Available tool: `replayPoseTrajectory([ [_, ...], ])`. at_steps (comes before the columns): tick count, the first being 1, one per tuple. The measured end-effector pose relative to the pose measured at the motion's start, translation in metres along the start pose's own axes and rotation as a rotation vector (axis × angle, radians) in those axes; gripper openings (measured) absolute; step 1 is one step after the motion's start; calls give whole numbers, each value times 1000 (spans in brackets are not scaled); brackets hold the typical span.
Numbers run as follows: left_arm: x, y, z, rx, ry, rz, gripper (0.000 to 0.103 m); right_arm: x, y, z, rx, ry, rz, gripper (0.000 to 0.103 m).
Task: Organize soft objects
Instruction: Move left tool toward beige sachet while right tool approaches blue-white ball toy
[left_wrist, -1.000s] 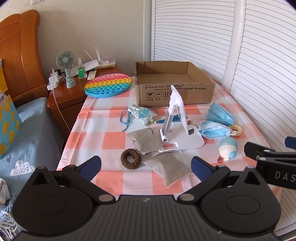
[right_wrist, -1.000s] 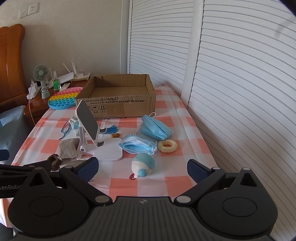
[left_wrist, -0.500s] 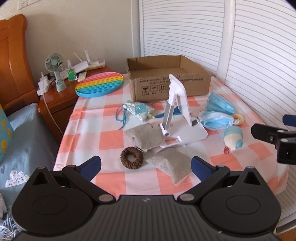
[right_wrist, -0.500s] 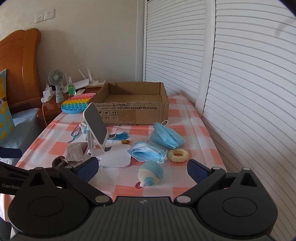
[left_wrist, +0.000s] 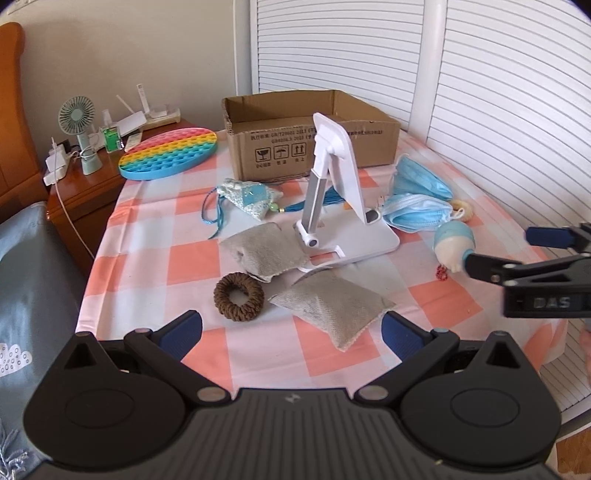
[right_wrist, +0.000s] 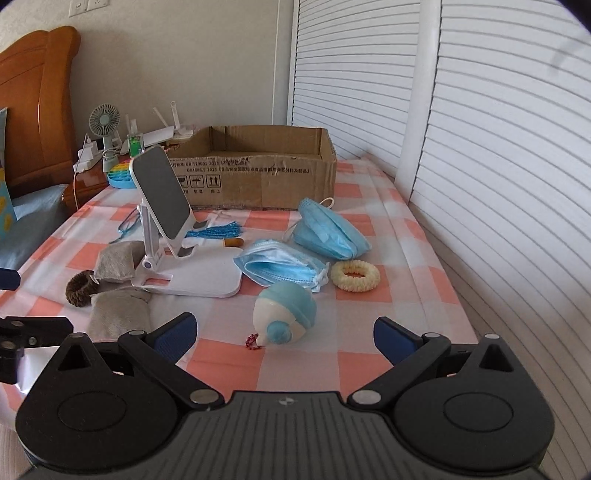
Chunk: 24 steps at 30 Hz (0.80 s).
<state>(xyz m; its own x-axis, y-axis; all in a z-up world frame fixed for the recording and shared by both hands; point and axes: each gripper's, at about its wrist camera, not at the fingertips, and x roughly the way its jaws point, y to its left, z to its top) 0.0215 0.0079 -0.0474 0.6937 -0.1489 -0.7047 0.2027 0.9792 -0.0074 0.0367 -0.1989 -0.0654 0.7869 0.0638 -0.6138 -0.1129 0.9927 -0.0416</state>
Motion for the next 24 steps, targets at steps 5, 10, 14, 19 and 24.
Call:
replayPoseTrajectory([
  [5,6,1,-1,16,18,2,103,29,3,-3,-8,29,1,103],
  [10,10,4,-1,18,28,5,102,49,4,1,-2,25,-9,103],
  [14,15,4,1,34,36,-2,102,61,1,4,-9,32,-43,103],
  [19,22,-1,2,65,44,-27,103,66,-13,-8,23,60,-54,103],
  [24,34,-12,2,106,58,-83,103,63,-20,-15,40,50,-49,103],
])
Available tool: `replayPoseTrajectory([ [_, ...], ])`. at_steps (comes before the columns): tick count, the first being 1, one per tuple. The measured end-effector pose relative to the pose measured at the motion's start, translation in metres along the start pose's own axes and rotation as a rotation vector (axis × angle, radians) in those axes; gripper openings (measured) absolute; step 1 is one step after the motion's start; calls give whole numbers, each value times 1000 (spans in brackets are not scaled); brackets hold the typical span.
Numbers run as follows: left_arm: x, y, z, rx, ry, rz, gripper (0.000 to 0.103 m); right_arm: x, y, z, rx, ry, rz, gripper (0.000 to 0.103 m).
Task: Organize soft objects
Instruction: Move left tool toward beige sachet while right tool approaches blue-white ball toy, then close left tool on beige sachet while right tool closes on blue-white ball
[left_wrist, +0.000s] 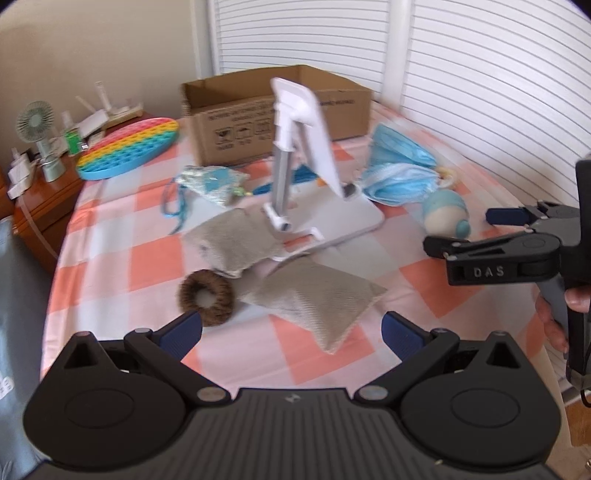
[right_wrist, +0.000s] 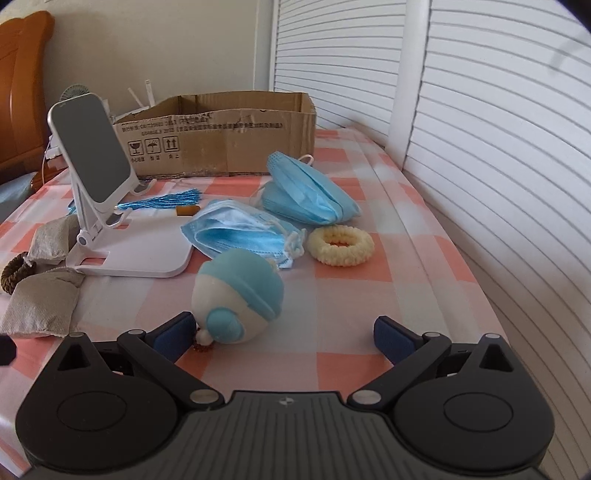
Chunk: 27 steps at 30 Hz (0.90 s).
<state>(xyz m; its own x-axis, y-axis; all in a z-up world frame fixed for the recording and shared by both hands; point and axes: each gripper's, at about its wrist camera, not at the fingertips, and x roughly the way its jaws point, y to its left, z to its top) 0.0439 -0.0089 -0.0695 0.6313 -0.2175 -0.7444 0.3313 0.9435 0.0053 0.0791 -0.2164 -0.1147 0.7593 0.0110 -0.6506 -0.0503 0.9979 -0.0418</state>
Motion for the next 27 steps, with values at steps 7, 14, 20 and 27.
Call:
replayPoseTrajectory([
  [7,23,-9,-8,33,70,-94,103,2,-2,2,16,20,-13,103],
  [14,23,-7,-10,57,58,-106,103,0,-2,-2,13,-4,-11,103],
  [20,33,-5,-4,66,14,-105,103,-2,-4,-4,5,-17,2,103],
  [27,50,-3,10,74,-11,-105,103,-3,-4,-5,-3,-23,13,103],
])
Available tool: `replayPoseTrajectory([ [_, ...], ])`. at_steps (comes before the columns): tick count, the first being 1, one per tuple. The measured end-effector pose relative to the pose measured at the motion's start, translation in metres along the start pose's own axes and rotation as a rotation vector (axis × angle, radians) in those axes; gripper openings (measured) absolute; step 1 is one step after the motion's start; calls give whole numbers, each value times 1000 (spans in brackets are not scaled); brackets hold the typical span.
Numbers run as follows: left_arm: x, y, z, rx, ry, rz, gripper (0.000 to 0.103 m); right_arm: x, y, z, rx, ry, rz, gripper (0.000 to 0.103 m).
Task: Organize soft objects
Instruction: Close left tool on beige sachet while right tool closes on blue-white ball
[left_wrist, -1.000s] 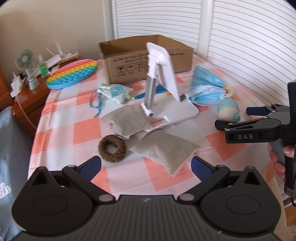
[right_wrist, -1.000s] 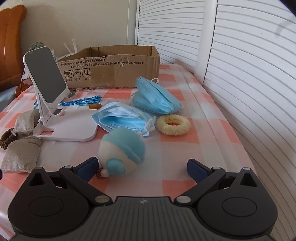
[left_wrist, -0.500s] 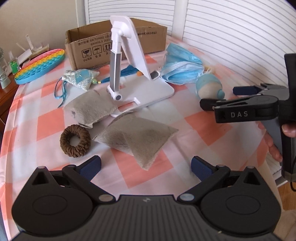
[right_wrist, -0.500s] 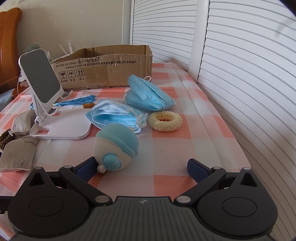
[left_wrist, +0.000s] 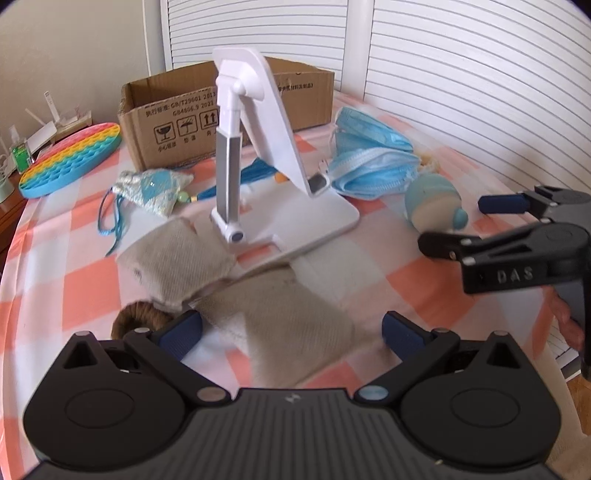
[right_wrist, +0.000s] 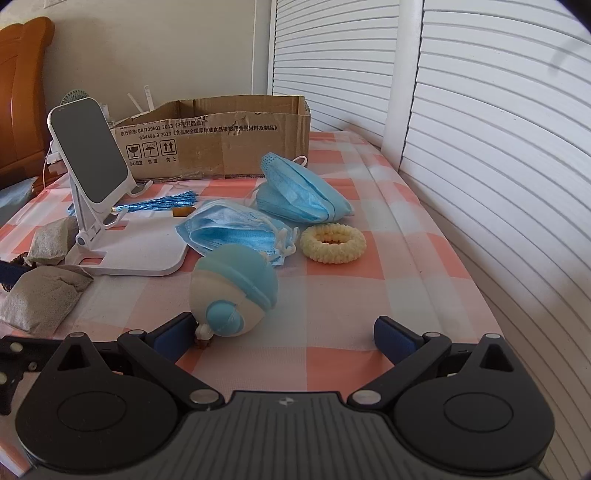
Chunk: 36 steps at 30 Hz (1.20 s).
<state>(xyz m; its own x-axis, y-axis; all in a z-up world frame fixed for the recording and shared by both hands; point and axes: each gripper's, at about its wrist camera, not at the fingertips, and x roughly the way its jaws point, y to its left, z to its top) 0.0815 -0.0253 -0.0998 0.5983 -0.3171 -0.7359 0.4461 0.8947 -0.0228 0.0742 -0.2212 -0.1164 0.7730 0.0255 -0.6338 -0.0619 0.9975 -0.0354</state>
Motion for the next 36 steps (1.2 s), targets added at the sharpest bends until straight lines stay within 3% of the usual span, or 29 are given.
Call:
replayPoseTrajectory([
  [9,4,-11,4,28,-4,-35,103,1,-1,0,-8,-6,12,103],
  [23,0,-9,4,-109,39,65,101,1,-1,-1,-11,-17,10,103],
  [26,0,-12,6,-115,30,96,94,0,0,-1,-14,-19,12,103],
  [28,-2,-12,7,-129,26,100,80,0,0,-1,-16,-20,14,103],
  [36,-5,-9,11,-153,10,104,55,1,9,3,-57,-18,50,103],
])
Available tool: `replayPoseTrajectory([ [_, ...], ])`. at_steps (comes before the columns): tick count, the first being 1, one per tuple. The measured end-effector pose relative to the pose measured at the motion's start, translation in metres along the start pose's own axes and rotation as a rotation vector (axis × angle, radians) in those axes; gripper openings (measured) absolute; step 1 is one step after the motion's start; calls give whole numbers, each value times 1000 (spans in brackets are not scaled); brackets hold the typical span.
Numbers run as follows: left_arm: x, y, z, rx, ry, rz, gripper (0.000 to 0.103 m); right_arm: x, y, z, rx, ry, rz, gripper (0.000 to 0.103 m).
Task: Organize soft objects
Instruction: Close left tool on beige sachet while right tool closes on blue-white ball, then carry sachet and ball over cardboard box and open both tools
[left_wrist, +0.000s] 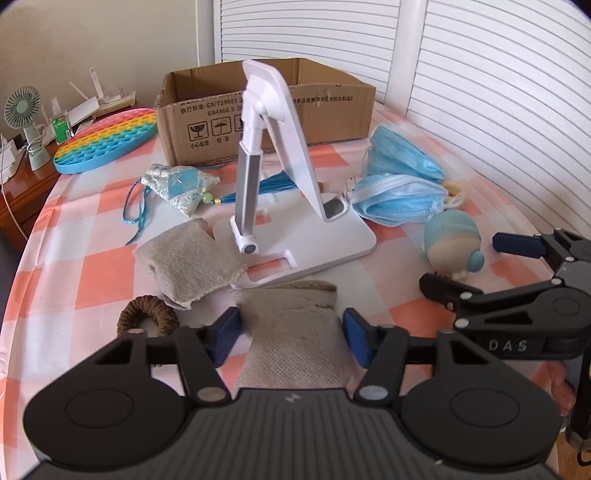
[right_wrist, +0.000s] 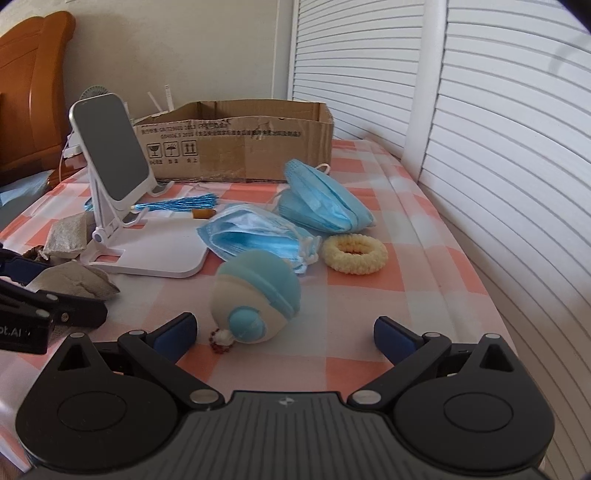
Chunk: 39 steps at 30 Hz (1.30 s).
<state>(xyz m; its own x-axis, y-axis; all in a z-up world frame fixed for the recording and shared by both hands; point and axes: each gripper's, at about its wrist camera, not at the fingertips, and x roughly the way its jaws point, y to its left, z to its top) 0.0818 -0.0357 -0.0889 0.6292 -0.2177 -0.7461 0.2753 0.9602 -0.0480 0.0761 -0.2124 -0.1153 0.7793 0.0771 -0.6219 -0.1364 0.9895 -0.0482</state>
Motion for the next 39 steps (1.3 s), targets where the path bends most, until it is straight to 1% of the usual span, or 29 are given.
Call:
replayPoseTrajectory([
  [3,-1,3,0,0,-1,-12,53,2,6,4,-20,-4,19,102],
  [5,-2,4,-1,2,-3,-18,53,3,8,7,-28,-6,31,99],
  [9,-2,3,-1,15,-2,-22,53,6,12,13,-41,-6,34,85],
  [11,-1,2,-1,23,-2,-22,53,8,13,15,-46,-4,30,80],
  [13,-1,3,-1,26,-3,-27,53,8,14,16,-49,1,26,73],
  [14,-1,4,-1,26,-4,-31,53,9,15,17,-51,4,23,66],
  [15,-1,5,-1,24,-4,-35,52,9,15,17,-52,7,20,59],
  [17,-3,6,-1,28,-8,-46,47,9,16,19,-47,12,18,53],
  [19,-4,7,-1,38,-11,-46,40,8,16,20,-43,17,17,53],
  [22,-7,9,-1,53,-11,-57,35,6,18,19,-49,24,21,52],
  [24,-10,11,-1,66,-11,-61,34,4,18,19,-53,25,32,52],
  [33,-35,27,-7,112,19,-116,33,-16,26,23,-107,39,116,52],
  [36,-47,39,-8,114,27,-120,32,-23,29,24,-139,37,108,52],
  [39,-57,56,-6,107,31,-104,32,-29,30,27,-161,36,98,52],
])
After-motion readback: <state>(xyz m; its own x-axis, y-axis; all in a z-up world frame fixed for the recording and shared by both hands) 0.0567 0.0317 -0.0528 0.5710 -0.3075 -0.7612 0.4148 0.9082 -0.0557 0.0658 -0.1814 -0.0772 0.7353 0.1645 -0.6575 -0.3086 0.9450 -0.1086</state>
